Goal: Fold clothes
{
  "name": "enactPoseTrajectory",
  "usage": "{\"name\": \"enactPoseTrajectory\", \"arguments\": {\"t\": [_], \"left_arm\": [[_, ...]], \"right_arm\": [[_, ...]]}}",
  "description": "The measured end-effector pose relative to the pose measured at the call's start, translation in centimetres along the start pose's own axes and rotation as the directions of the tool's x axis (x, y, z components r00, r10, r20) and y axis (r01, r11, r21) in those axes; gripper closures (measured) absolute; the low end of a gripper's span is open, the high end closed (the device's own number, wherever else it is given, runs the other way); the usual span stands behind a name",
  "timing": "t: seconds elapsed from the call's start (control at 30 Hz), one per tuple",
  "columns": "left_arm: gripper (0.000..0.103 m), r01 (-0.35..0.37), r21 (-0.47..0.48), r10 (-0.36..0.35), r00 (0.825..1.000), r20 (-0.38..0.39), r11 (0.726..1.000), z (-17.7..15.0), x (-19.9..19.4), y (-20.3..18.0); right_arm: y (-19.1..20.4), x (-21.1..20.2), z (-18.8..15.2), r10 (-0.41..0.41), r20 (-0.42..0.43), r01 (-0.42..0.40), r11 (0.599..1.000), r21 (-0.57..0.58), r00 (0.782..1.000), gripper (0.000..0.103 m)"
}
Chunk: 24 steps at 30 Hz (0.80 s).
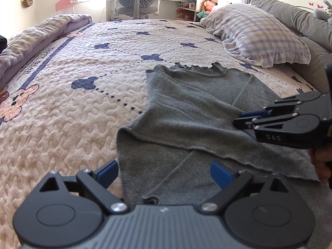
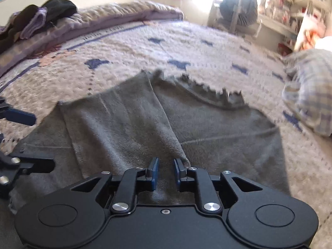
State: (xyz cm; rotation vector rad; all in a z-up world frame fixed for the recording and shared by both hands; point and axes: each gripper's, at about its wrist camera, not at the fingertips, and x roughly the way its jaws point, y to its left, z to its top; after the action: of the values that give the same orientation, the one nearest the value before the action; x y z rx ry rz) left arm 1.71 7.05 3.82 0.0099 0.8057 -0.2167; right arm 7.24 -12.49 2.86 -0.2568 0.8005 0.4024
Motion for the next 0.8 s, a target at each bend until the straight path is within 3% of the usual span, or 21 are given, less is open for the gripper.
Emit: {"name": "enactPoseTrajectory", "arguments": {"t": [0.17,0.43,0.53,0.63,0.8], "left_arm": [[0.007,0.003,0.001,-0.003,1.0,0.01,1.0,0.1,-0.3,0.0],[0.007,0.008,0.005,-0.008,1.0,0.012,1.0,0.1,-0.4,0.0],[0.007,0.008,0.012,-0.008,1.0,0.009,1.0,0.0,-0.3,-0.2],[0.007,0.006,0.015,-0.007,1.0,0.009,1.0,0.0,-0.3,-0.3],[0.007,0.011,0.012,-0.012,1.0,0.019,1.0,0.1,-0.3,-0.4]], "right_arm": [[-0.9,-0.3,-0.7,0.005,-0.008,-0.005,0.999,0.032,1.0,0.089],[-3.1,-4.6,-5.6,-0.017,0.021,0.015,0.997,0.07,1.0,0.088],[-3.6,-6.7,-7.7,-0.018,0.021,0.017,0.998,0.067,1.0,0.084],[-4.2,-8.2,-8.8,-0.028,0.018,0.027,0.996,0.087,0.999,0.073],[-4.5,-10.2,-9.6,-0.035,0.03,0.031,0.993,0.118,0.999,0.073]]}}
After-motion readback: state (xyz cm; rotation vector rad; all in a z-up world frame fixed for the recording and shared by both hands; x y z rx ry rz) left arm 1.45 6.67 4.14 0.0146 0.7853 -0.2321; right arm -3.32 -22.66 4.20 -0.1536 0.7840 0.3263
